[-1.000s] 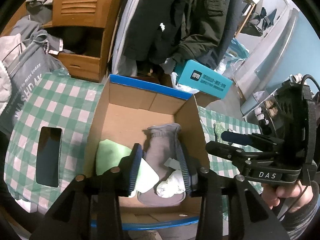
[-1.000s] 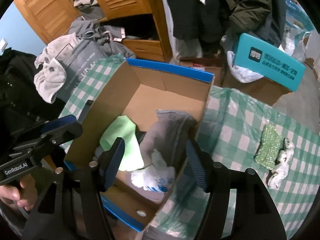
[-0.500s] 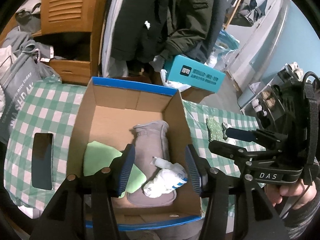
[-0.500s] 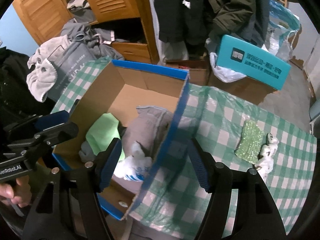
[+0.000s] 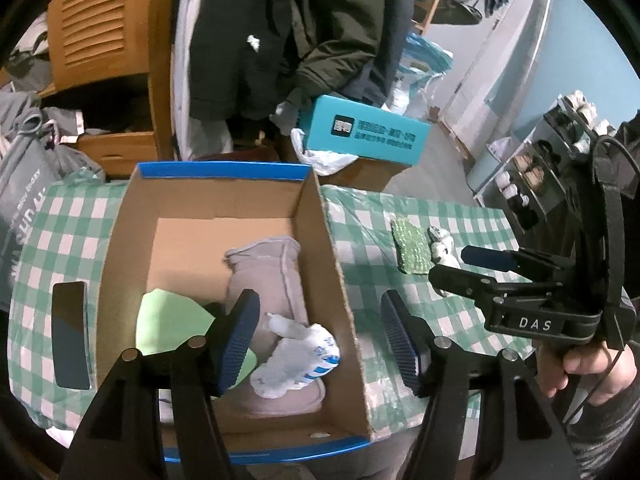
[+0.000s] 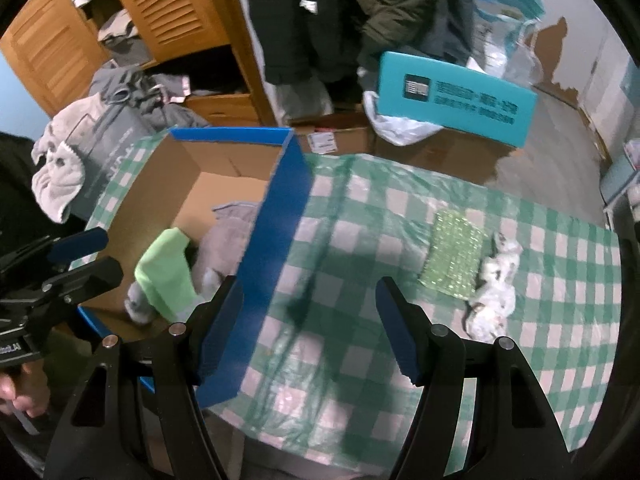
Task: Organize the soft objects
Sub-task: 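Move both open tools out of the box back over the table, then lower the right tool onto the white plastic bag while the left tool approaches the green glittery cloth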
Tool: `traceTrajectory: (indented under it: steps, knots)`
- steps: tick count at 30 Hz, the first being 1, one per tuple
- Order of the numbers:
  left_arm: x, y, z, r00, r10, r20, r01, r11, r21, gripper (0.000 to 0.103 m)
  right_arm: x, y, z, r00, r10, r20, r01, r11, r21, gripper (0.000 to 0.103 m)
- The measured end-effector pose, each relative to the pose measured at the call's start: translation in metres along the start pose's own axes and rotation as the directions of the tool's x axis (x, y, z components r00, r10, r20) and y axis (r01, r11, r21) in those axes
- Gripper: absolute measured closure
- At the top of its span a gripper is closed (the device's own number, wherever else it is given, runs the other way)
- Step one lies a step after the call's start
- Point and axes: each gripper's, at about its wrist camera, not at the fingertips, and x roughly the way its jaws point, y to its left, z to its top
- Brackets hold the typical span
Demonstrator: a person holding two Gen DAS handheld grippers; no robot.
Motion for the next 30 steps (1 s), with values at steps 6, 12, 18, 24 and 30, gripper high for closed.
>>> traceTrajectory:
  steps: [6,12,18,24,30]
  knots:
    - [0.009,-0.022,0.001,1.000,-0.007,-0.022,0.008,0.999,0.040,0.038,-0.005,-0.025,-0.008,1.000,-0.024,0.010,0.023,0.999,0.039,0.035]
    - [0.016,-0.043,0.002,0.999,-0.008,-0.036,0.011,0.996,0.084,0.038,-0.010,-0.049,-0.017,0.999,-0.041,0.016,0.039,0.996,0.079,0.035]
    - [0.023,-0.060,0.004,0.999,-0.008,-0.048,0.013,0.994,0.106,0.037,-0.016,-0.069,-0.024,0.998,-0.055,0.024,0.052,0.992,0.111,0.035]
    - [0.034,-0.074,0.005,0.998,-0.005,-0.066,0.013,0.992,0.124,0.037,-0.016,-0.088,-0.031,0.998,-0.061,0.018,0.057,0.988,0.145,0.035]
    - [0.047,-0.086,0.005,0.996,-0.007,-0.093,0.020,0.991,0.132,0.037,-0.016,-0.111,-0.040,0.996,-0.089,0.011,0.086,0.981,0.175,0.035]
